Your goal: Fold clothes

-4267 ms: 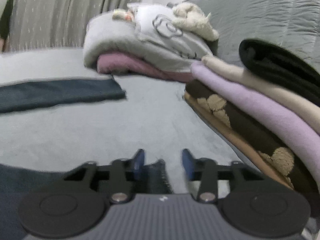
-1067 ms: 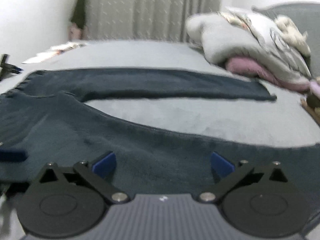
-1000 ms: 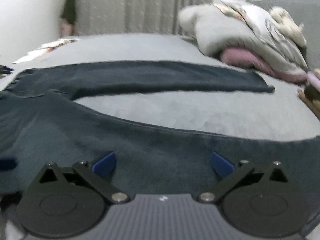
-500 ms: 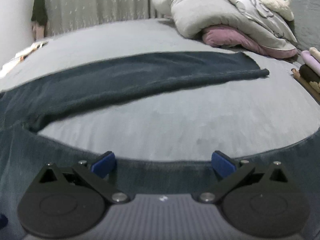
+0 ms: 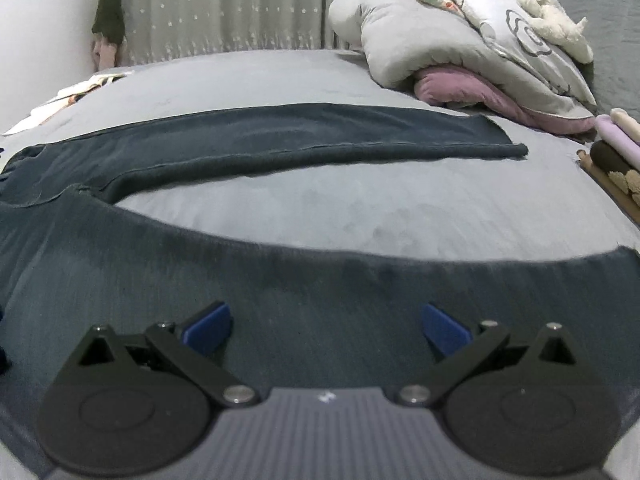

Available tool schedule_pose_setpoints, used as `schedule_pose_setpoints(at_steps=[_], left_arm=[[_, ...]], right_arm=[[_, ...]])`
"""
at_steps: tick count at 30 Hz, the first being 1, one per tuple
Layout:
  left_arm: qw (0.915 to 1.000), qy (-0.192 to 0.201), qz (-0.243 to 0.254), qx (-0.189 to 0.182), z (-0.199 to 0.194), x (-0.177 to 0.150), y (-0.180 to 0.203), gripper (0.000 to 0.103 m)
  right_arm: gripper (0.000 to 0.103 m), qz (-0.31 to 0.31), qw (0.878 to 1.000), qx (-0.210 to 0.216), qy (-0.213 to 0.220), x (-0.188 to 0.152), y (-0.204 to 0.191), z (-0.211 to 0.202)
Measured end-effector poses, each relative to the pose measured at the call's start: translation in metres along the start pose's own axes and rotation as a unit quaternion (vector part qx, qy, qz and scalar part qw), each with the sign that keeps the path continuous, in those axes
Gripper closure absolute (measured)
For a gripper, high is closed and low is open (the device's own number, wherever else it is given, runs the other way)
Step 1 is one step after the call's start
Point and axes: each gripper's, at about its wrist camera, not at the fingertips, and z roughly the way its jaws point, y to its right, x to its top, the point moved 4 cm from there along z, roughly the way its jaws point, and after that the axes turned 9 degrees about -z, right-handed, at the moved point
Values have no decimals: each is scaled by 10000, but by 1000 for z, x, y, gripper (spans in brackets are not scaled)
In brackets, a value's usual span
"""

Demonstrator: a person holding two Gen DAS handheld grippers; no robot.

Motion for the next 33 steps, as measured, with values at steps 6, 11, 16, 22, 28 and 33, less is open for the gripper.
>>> schedule_pose_setpoints(at_steps=[6, 11, 16, 22, 28, 33], left_arm=[[9998, -147, 17, -148, -11, -4, -4, 40], [9996, -207, 177, -110, -19, -3, -4, 38], [9994, -178, 300, 16, -33, 12, -6, 26], [9992, 323, -126, 203, -21, 28, -14, 21], [9995, -8, 26, 324, 9, 14, -16, 20], [9996, 59, 138, 237, 4, 7, -18, 20]], right_arm=[[0, -76, 9991, 323, 257, -28, 9, -22], [0, -178, 9979, 463, 426, -47, 15, -41], [0, -163, 9964, 679, 480, -47, 20, -52], [0, 262, 9965, 563, 558, -30, 37, -45], [0, -277, 9981, 412, 376, -37, 47, -35], [0, -93, 9986, 369, 355, -59, 90, -44]])
